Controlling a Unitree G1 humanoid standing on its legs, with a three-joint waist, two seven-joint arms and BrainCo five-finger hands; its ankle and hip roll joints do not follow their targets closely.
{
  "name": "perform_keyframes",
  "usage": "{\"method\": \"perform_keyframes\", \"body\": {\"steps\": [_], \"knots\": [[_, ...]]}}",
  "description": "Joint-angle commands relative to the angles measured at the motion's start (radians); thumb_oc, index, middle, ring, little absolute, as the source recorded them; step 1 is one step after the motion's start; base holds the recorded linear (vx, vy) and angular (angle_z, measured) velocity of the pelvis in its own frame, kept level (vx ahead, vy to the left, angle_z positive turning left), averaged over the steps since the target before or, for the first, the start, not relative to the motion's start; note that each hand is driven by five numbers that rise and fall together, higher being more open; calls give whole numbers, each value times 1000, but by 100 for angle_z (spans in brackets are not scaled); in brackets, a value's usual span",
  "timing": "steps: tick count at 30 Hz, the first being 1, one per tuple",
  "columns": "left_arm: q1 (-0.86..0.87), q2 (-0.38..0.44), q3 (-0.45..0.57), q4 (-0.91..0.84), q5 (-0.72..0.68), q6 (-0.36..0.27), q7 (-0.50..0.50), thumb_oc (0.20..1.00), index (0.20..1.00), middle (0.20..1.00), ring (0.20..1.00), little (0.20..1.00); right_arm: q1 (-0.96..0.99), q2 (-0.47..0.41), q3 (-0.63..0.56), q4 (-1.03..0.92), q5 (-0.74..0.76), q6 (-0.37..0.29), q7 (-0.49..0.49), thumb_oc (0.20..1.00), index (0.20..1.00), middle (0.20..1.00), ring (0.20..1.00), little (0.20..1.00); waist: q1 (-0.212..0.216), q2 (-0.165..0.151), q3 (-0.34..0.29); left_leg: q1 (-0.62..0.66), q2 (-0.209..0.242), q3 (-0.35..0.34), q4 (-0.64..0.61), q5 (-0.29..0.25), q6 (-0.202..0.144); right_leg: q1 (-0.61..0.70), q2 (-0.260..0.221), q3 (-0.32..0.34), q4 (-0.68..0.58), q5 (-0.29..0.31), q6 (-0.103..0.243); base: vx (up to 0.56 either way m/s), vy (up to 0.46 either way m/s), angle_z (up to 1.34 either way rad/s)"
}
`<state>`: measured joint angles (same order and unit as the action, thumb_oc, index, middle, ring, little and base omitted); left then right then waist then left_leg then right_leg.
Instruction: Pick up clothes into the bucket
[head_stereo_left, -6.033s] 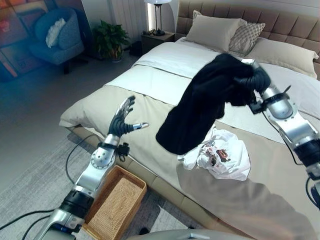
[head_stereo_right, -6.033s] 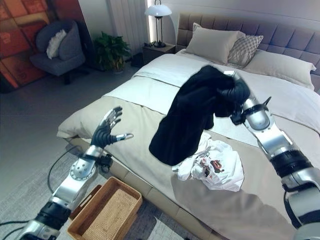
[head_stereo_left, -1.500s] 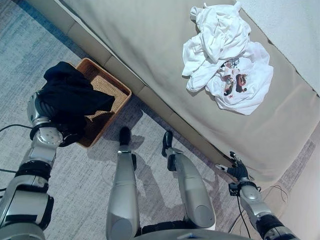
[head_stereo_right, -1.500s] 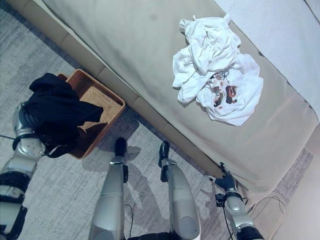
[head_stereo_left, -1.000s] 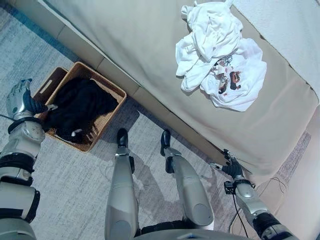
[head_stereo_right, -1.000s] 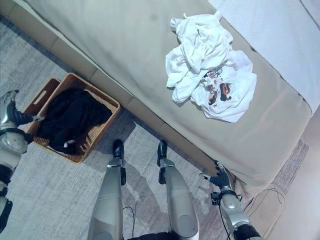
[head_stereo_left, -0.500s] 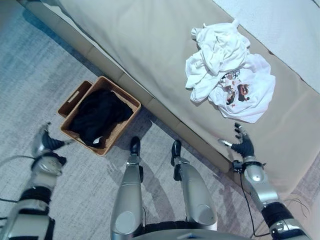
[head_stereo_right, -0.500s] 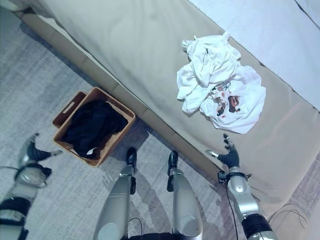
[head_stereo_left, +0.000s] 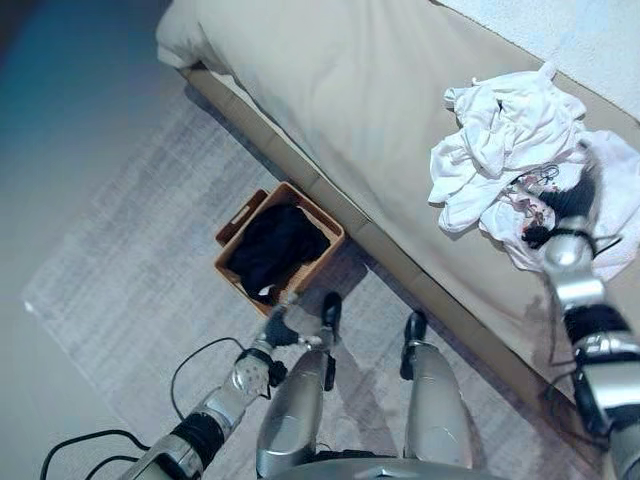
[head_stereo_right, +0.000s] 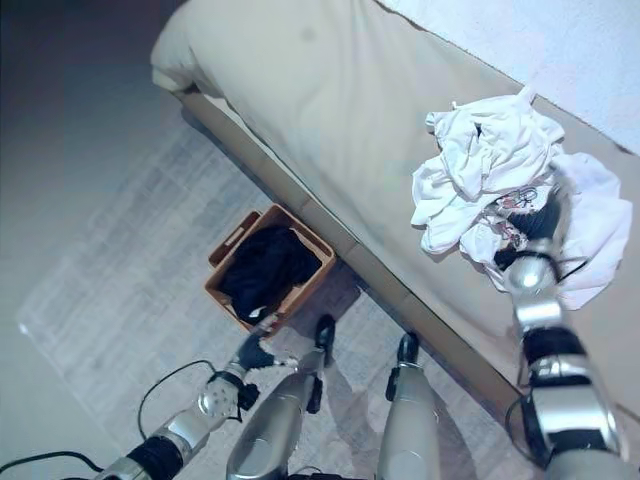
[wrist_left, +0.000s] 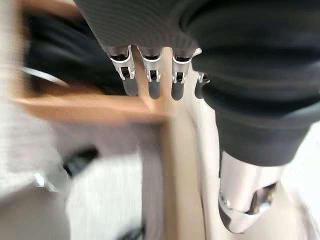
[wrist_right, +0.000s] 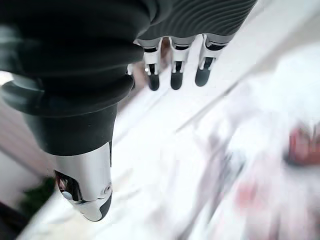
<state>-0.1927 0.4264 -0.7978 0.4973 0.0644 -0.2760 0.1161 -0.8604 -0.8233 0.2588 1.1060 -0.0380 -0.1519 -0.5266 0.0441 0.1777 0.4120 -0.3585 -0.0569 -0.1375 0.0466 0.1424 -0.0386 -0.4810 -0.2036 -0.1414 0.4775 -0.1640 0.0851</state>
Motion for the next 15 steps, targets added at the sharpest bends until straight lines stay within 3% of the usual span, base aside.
{"method": "perform_keyframes", "body": {"steps": [1,6,15], "knots": [[-6,-54,65,122,25,-3,-22,1000,1000,1000,1000,1000,-55,-72,57,32,-40,18,28,1000,1000,1000,1000,1000,-6,-26,0,16,1,7,11,-59,1,23,8,12,-45,29,1,-17,-65,7],[33,-90,205,144,-65,12,104,1000,1000,1000,1000,1000,-191,-147,245,230,-217,117,68,1000,1000,1000,1000,1000,9,16,27,-30,2,0,14,-33,-10,-44,8,11,13,17,-12,-28,-79,5],[55,-130,292,191,-142,43,181,1000,1000,1000,1000,1000,-300,-168,274,314,-205,157,127,1000,1000,1000,1000,1000,9,65,108,-107,-7,-11,30,-9,-10,-169,-5,24,107,8,-22,-32,-44,6]]}}
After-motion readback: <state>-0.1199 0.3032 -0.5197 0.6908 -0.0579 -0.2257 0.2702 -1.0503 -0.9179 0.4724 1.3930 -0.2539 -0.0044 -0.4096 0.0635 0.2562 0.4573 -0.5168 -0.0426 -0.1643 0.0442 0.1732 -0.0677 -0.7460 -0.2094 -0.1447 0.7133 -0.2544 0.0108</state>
